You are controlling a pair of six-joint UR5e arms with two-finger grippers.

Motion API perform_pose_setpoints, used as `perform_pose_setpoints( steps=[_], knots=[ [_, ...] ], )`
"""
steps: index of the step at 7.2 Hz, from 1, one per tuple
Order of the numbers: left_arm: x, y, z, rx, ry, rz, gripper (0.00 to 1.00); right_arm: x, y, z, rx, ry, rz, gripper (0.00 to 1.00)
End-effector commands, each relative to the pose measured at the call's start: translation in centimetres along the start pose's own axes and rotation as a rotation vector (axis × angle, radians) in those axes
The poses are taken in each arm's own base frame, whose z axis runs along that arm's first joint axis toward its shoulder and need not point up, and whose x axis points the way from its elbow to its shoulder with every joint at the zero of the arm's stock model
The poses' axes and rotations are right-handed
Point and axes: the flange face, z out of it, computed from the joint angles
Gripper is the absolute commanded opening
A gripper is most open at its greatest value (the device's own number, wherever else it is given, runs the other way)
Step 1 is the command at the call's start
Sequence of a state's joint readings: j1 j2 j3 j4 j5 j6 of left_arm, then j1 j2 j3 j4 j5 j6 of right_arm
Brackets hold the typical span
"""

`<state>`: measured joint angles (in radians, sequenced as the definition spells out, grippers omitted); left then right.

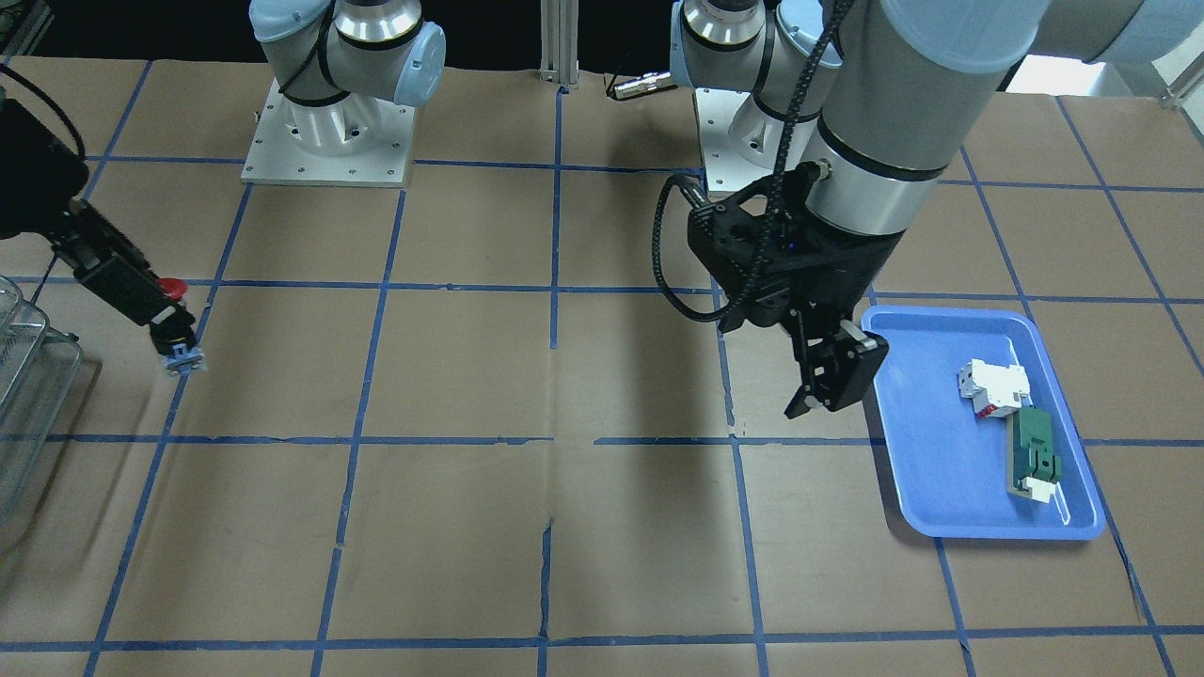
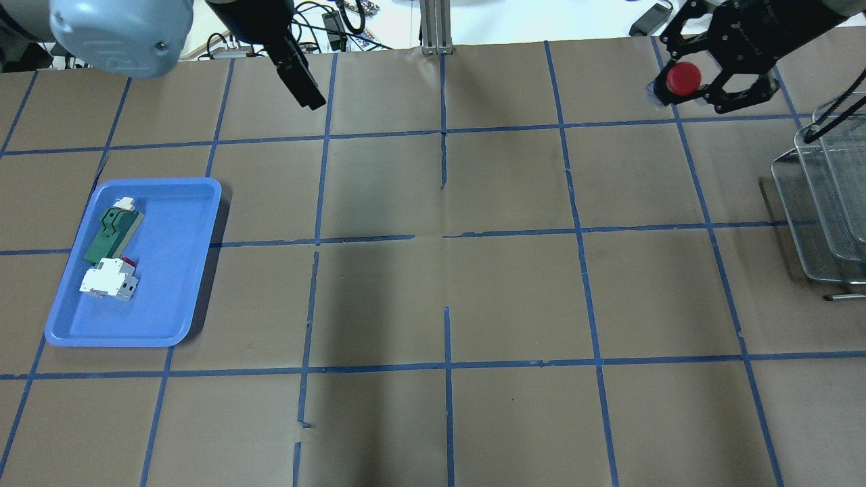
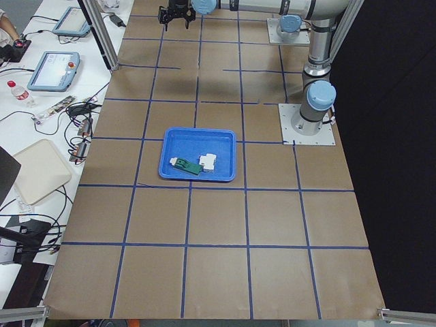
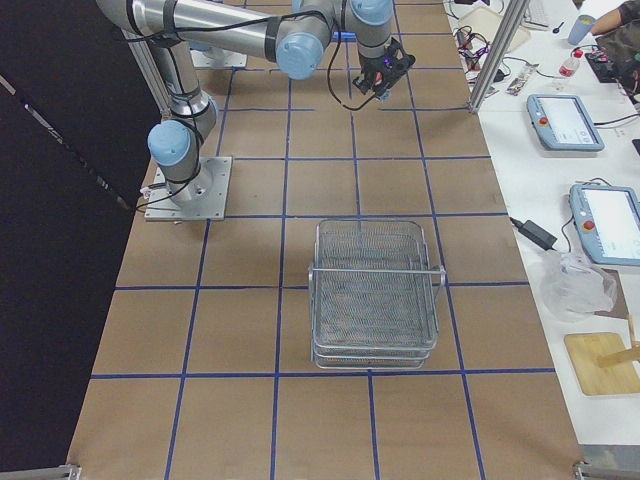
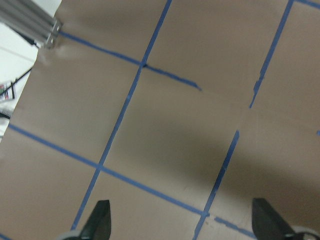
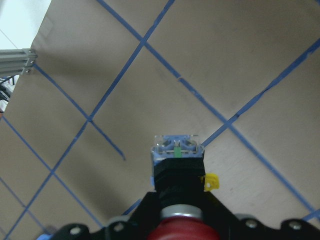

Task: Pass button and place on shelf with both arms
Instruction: 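Lower the red button into the mesh basket and open the right gripper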

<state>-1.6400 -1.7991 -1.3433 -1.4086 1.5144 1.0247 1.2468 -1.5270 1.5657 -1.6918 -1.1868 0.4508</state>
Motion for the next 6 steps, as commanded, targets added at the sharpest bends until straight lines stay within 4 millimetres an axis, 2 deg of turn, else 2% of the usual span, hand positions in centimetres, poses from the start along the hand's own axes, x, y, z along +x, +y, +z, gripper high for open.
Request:
perform_pose_setpoints(
  steps=[1,2,3,4,6],
  knots=[
    [0.1,2.8,-1.3,-0.066,0.022,-0.222,1.0,7.0,-5.3,-2.9,0.087,0.142,-0.263,0.0],
    [0.2,3.9,-1.6,-0.117,0.018,-0.347,1.0,10.9,-7.9,-4.2,0.102,0.203,-0.39,0.0],
    [-0.1,5.4,-1.8,-0.15,0.035,-0.494,1.0,13.9,-9.5,-5.5,0.111,0.232,-0.413,0.0],
    [-0.7,6.2,-1.9,-0.15,0.038,-0.626,1.0,15.7,-10.6,-6.0,0.125,0.283,-0.415,0.0],
    [-0.6,5.8,-1.7,-0.169,0.011,-0.947,1.0,17.4,-15.0,-4.1,0.209,0.398,-0.431,0.0]
  ],
)
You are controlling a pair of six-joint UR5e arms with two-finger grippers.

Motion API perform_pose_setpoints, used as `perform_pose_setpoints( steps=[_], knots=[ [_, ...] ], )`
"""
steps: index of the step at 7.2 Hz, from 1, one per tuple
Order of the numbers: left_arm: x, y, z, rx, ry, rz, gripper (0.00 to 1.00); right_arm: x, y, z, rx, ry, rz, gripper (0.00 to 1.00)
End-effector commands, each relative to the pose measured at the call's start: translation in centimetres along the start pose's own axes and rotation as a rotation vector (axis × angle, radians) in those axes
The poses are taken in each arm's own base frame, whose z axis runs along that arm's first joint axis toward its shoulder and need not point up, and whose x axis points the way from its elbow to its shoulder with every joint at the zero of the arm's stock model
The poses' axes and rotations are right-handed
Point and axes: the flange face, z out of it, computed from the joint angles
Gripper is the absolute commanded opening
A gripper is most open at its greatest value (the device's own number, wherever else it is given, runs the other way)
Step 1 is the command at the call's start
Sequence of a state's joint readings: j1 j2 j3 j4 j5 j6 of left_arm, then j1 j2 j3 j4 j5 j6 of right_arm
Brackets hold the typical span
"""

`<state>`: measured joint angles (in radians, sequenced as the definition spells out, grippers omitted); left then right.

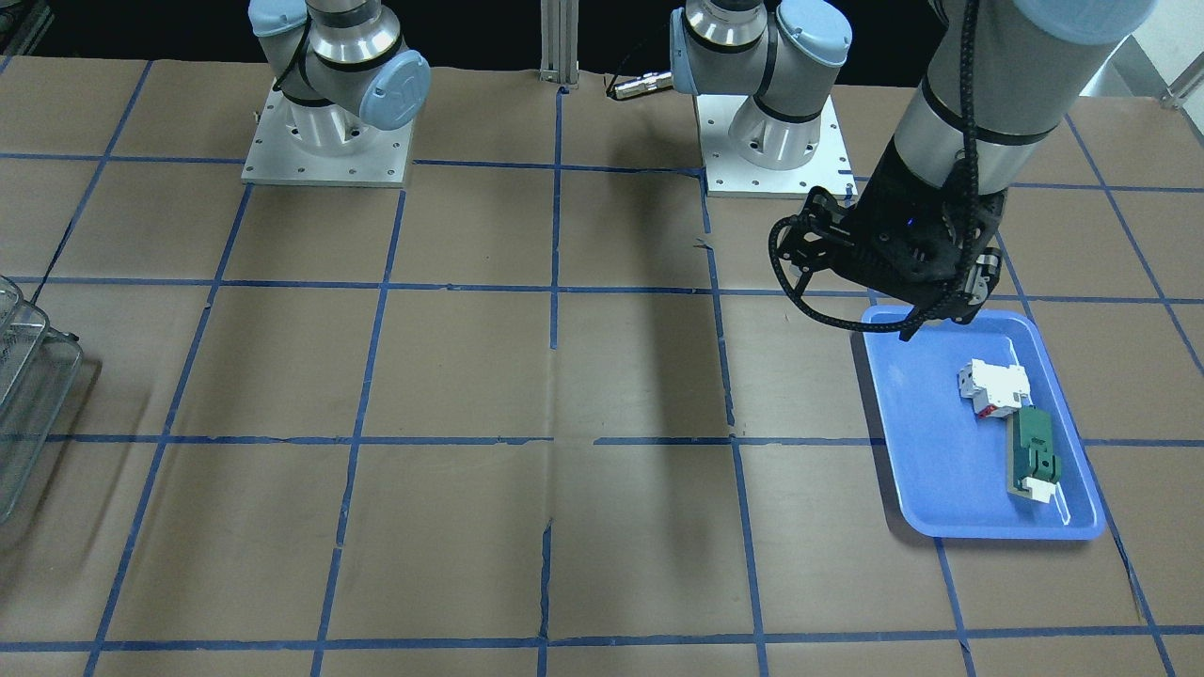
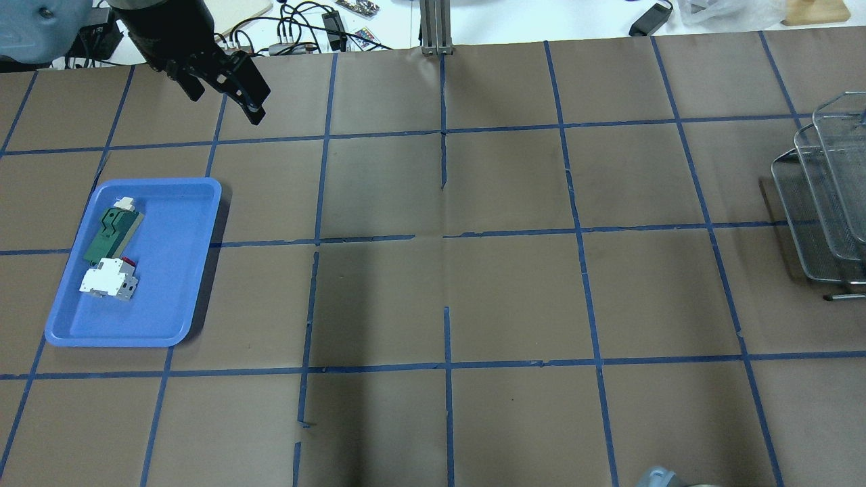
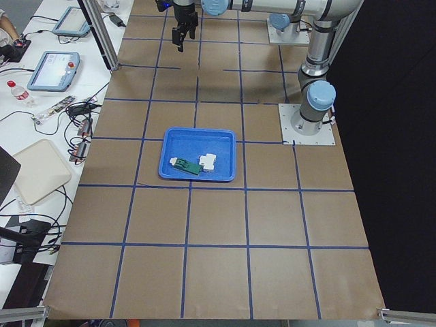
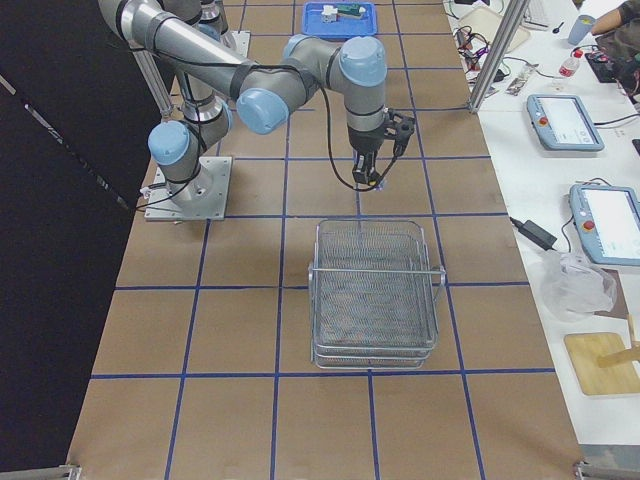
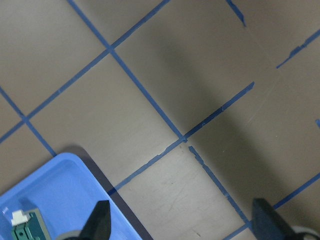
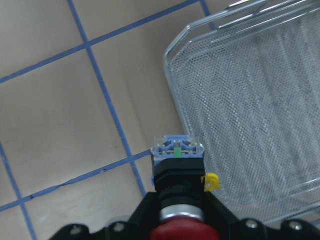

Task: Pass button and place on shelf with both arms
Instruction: 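Lower the red button into the mesh basket and open the right gripper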

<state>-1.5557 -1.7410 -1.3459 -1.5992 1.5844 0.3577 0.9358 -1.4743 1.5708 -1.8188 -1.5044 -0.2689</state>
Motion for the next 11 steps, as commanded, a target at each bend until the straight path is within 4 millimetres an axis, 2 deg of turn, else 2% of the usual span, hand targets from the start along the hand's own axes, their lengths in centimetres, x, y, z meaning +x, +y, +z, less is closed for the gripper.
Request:
perform_pose_setpoints(
  steps=[1,2,3,4,6,7,8,9,10,11],
  knots=[
    [0.6,-0.2,0.3,-0.007,0.005,-0.312,1.0,2.4,-2.6,3.6,0.042,0.104,0.011,0.0],
    [1.0,-0.1,-0.1,0.004,0.01,-0.408,1.0,2.8,-2.9,5.1,0.02,0.117,0.014,0.0],
    [1.1,-0.3,0.8,-0.012,0.013,-0.414,1.0,2.9,-3.2,6.1,0.007,0.111,0.014,0.0],
    [1.6,0.2,0.6,-0.008,0.008,-0.41,1.0,3.1,-3.6,7.4,-0.013,0.105,0.026,0.0],
    [2.0,0.7,1.0,-0.015,0.01,-0.39,1.0,3.4,-4.2,8.2,0.009,0.116,0.026,0.0],
    [2.2,1.1,0.7,-0.011,0.01,-0.39,1.0,3.8,-4.1,8.3,-0.003,0.143,0.022,0.17],
    [2.2,1.1,0.7,-0.007,0.006,-0.39,1.0,4.2,-4.0,8.5,-0.02,0.178,0.012,0.46],
    [1.9,1.0,0.6,0.005,0.004,-0.393,1.0,4.6,-4.0,9.1,-0.038,0.176,-0.007,0.88],
    [1.7,0.8,0.5,0.018,0.003,-0.395,1.0,5.8,-3.8,9.3,-0.05,0.175,0.008,0.98],
    [1.6,0.7,0.4,0.03,0.001,-0.397,1.0,6.1,-3.7,9.1,-0.05,0.175,0.013,1.0]
  ],
)
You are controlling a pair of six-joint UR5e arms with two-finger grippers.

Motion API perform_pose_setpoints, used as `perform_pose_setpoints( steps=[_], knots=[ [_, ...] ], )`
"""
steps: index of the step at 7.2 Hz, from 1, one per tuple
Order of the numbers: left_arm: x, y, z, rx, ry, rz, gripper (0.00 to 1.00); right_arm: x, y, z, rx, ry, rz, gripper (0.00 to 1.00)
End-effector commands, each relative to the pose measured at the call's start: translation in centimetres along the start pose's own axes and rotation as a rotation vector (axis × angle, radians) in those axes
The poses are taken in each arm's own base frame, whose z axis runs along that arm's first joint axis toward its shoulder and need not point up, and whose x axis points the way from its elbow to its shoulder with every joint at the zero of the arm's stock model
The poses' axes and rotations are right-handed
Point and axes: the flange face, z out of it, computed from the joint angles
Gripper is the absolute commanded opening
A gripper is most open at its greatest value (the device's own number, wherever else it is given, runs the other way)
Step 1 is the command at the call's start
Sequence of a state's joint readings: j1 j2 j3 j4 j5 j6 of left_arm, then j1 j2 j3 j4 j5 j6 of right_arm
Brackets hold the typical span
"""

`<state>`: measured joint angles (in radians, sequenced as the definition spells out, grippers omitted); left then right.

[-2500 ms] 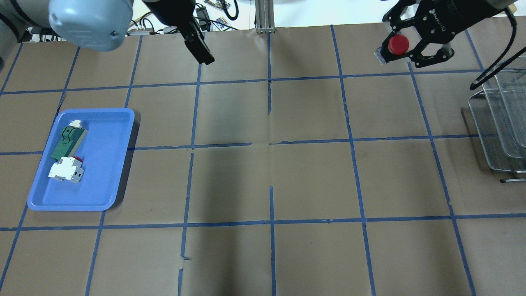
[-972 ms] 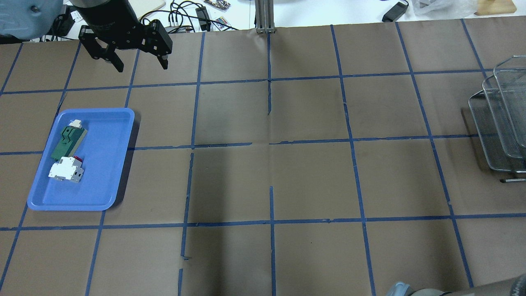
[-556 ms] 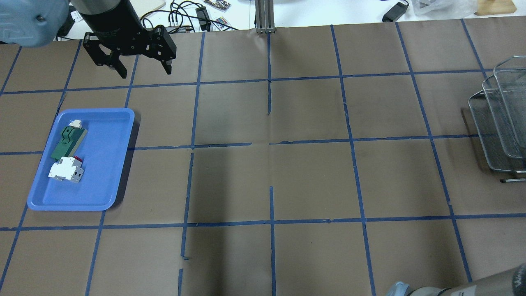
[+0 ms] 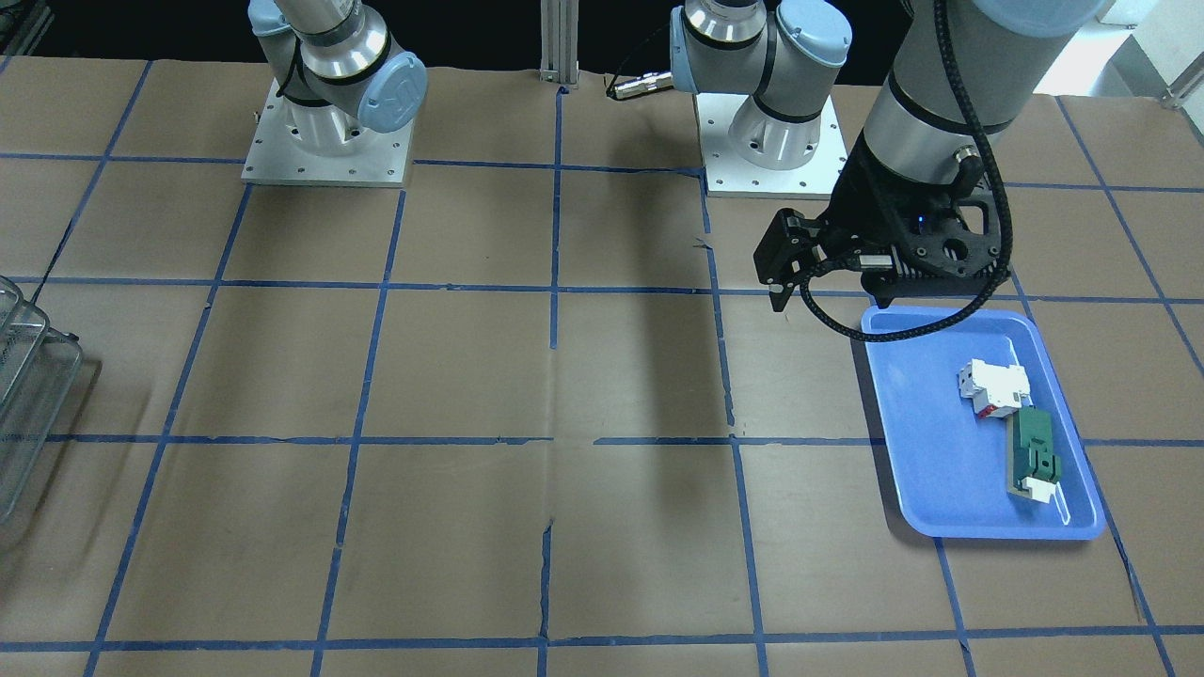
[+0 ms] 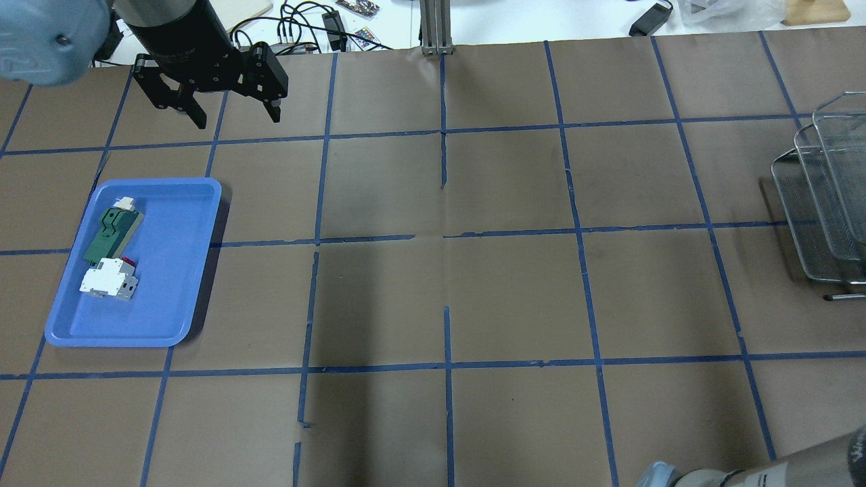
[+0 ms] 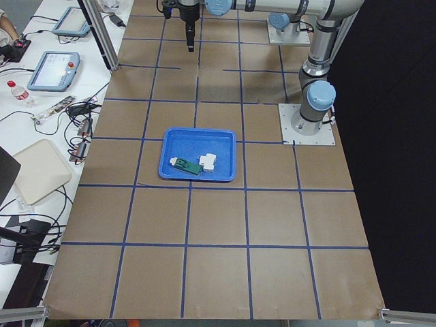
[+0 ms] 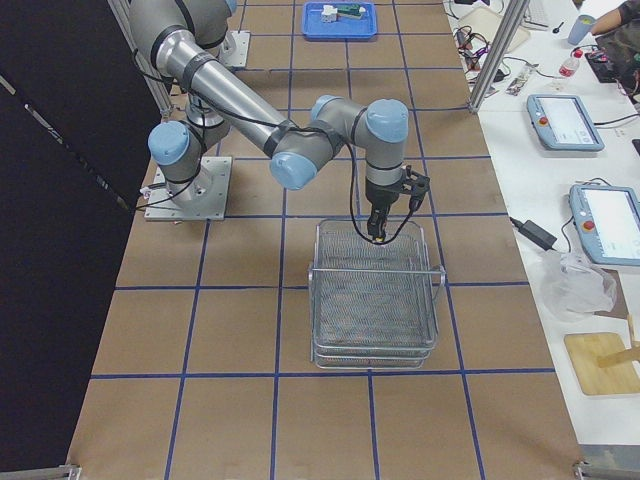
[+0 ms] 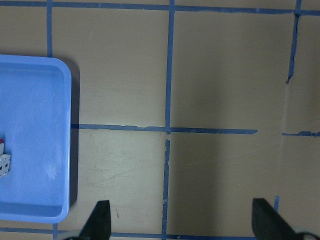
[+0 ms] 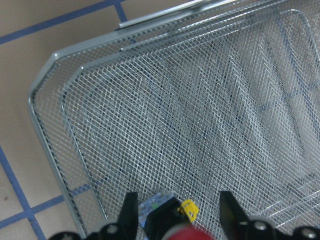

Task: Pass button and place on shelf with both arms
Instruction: 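Lower the red button into the mesh basket and open the right gripper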

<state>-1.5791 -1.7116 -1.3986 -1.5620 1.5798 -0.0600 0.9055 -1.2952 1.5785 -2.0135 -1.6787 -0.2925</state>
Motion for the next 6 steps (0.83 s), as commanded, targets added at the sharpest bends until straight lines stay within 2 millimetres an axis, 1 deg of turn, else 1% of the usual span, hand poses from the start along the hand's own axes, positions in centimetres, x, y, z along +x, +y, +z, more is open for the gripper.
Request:
perform_pose_setpoints(
  steps=[1,2,3,4,5,6],
  knots=[
    [-0.1,-0.3,-0.2,0.021,0.001,-0.002,1.0,0.7,0.2,-0.4,-0.002,0.002,-0.002,1.0],
    [-0.1,-0.3,-0.2,0.021,0.001,-0.002,1.0,0.7,0.2,-1.0,-0.009,-0.001,-0.019,1.0],
    [-0.1,-0.3,-0.2,0.021,0.001,-0.002,1.0,0.5,1.2,-2.8,-0.028,-0.016,-0.025,1.0],
    [-0.1,-0.3,-0.2,0.021,0.001,-0.004,1.0,-0.6,3.2,-6.4,-0.027,-0.03,-0.037,1.0],
    [-0.1,-0.3,-0.2,0.021,0.001,-0.004,1.0,-3.0,5.4,-8.9,-0.068,-0.127,-0.06,1.0],
    [-0.1,-0.3,-0.2,0.021,0.001,-0.002,1.0,-5.8,7.2,-10.8,-0.103,-0.166,-0.091,1.0]
  ],
)
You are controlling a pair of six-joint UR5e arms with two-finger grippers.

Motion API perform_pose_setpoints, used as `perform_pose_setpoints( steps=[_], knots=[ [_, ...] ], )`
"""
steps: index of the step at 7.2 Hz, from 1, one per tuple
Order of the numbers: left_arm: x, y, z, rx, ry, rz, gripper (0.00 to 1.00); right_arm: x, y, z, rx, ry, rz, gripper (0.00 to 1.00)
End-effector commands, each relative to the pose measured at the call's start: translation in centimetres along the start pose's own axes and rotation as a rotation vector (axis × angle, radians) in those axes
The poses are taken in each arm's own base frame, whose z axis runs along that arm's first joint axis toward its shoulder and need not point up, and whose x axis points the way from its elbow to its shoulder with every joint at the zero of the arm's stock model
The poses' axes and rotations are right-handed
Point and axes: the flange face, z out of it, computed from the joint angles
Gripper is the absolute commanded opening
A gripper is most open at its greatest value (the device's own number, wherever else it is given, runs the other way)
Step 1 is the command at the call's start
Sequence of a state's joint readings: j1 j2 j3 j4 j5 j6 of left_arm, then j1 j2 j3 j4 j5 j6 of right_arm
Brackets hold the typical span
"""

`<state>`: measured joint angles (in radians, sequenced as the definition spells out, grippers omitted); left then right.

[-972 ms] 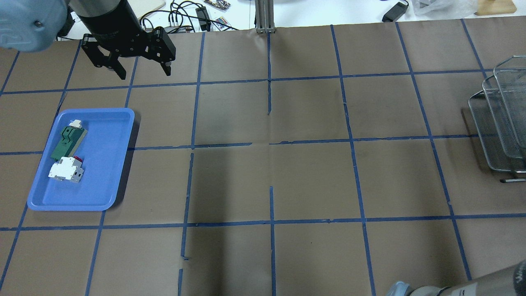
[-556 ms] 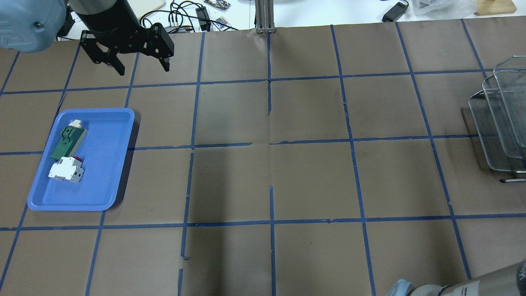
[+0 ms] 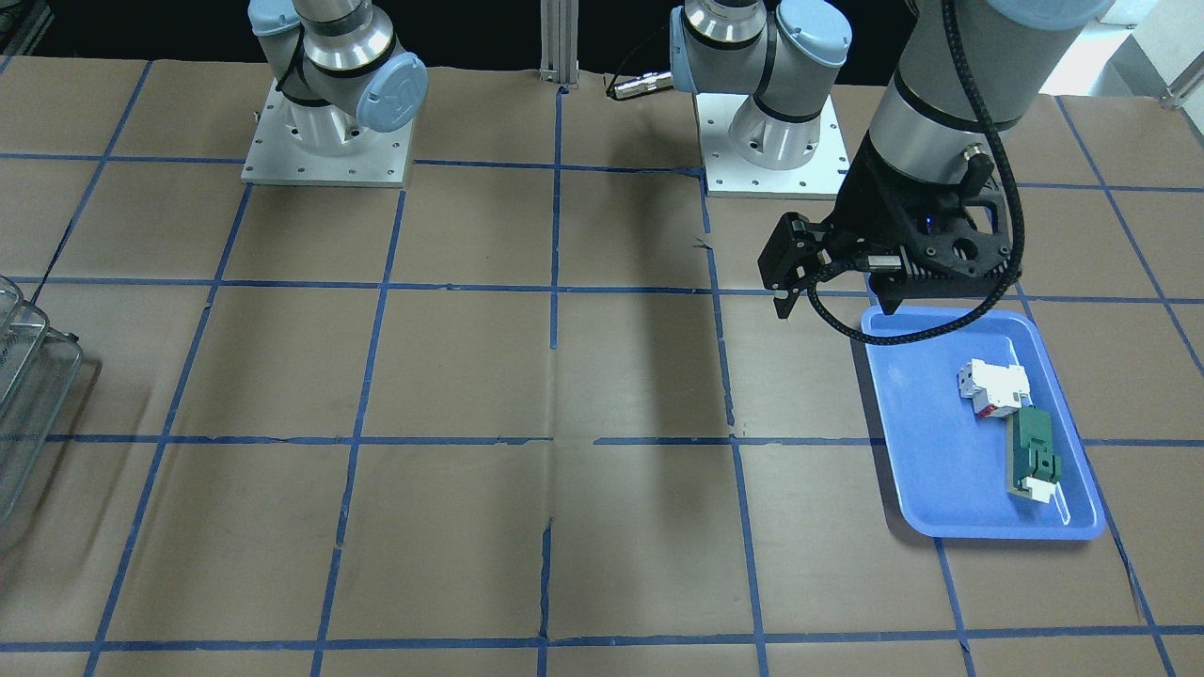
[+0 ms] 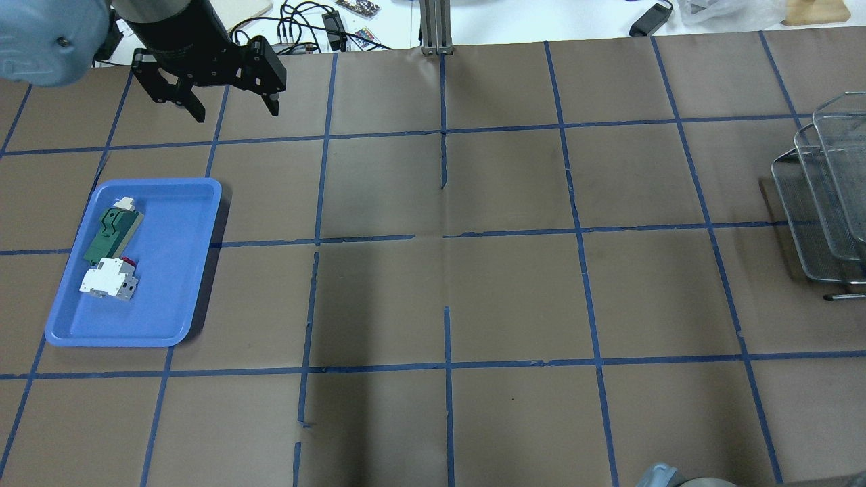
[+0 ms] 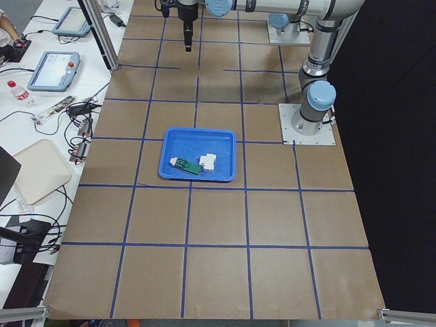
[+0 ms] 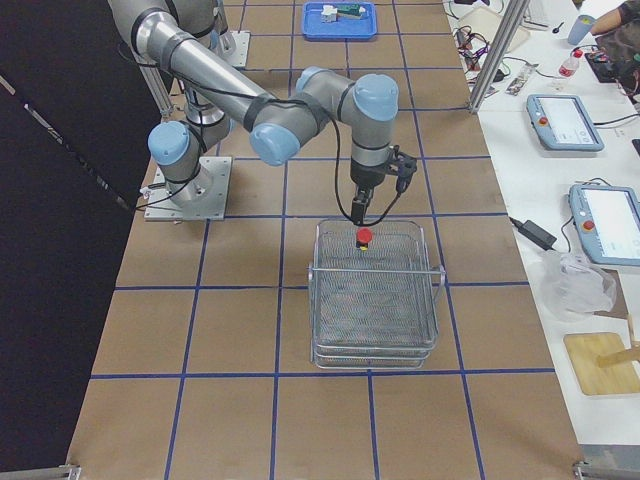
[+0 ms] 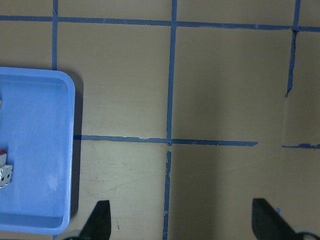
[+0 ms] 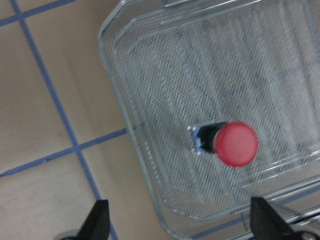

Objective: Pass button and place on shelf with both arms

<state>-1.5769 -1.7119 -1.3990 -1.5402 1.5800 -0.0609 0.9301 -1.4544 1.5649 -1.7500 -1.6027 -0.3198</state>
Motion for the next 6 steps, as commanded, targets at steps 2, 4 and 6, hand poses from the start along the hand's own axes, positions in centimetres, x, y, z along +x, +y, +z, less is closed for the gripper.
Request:
perform_pose_setpoints(
  steps=[2,4,6],
  knots=[
    [0.0,0.0,0.0,0.001,0.002,0.001,1.0,-11.8,7.0,-4.7,-0.136,-0.093,-0.144,1.0],
    [0.0,0.0,-0.1,0.003,0.002,0.001,1.0,-22.2,9.9,-4.6,-0.161,-0.079,-0.228,1.0],
    [0.0,0.1,-0.3,0.004,0.006,-0.001,1.0,-31.5,14.9,-5.4,-0.152,-0.044,-0.254,1.0]
  ],
)
